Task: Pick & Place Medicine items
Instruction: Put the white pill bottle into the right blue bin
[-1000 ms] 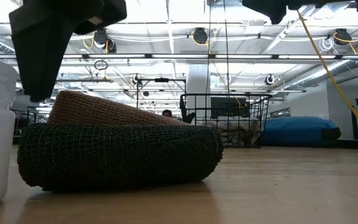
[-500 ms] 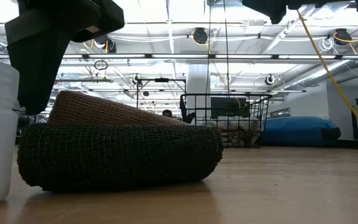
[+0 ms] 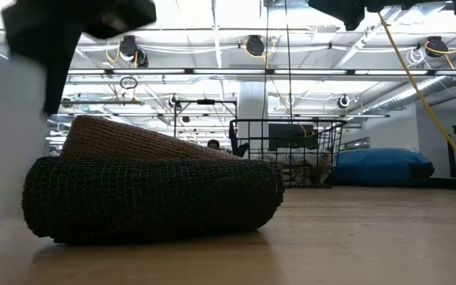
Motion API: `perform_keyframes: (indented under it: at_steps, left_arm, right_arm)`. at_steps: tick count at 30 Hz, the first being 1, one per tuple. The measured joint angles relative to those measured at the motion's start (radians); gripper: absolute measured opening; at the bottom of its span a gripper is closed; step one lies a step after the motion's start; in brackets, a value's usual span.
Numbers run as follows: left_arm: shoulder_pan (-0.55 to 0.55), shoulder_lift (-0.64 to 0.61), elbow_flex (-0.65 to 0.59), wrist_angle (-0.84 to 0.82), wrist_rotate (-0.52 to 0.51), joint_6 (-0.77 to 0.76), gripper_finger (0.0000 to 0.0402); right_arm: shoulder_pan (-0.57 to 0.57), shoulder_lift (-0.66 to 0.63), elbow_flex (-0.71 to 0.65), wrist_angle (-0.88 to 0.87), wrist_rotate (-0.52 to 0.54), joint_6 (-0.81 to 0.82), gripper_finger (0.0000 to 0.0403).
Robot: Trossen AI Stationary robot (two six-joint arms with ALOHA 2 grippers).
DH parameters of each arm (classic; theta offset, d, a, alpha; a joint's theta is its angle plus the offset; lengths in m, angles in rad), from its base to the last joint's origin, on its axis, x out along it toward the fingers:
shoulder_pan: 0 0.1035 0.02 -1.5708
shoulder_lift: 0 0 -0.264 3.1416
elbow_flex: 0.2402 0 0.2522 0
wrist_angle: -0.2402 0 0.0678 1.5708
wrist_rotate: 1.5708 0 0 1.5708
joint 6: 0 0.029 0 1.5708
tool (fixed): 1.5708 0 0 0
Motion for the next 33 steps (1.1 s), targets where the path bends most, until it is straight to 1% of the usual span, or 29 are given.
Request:
perform_keyframes:
  at_steps: [4,8,13,16,21,27,33]
  left_arm:
    - [0.012,-0.061,0.000,-0.017,-0.020,-0.005,0.0142]
    - [0.036,-0.144,0.000,-0.018,-0.079,-0.032,0.0142]
    - [0.101,-0.260,0.000,-0.037,-0.159,-0.215,0.0143]
    - [0.161,-0.328,0.001,-0.050,-0.187,-0.256,0.0145]
    - [0.273,-0.416,0.002,-0.078,-0.192,-0.152,0.0143]
    - [0.471,-0.473,0.002,-0.088,-0.191,0.009,0.0148]
    - [0.711,-0.474,0.002,-0.090,-0.085,0.209,0.0150]
  right_arm:
    - [0.000,0.000,0.000,0.000,0.000,0.000,0.0281]
    - [0.000,0.000,0.000,0.001,0.000,0.001,0.0281]
    - [0.000,0.000,0.000,0.001,0.000,0.079,0.0281]
    - [0.000,0.000,0.000,0.004,0.000,0.071,0.0281]
    - [0.000,0.000,0.000,0.005,0.001,0.005,0.0281]
    - [0.000,0.000,0.000,0.008,0.002,-0.074,0.0281]
    - [0.000,0.000,0.000,-0.014,0.003,-0.158,0.0281]
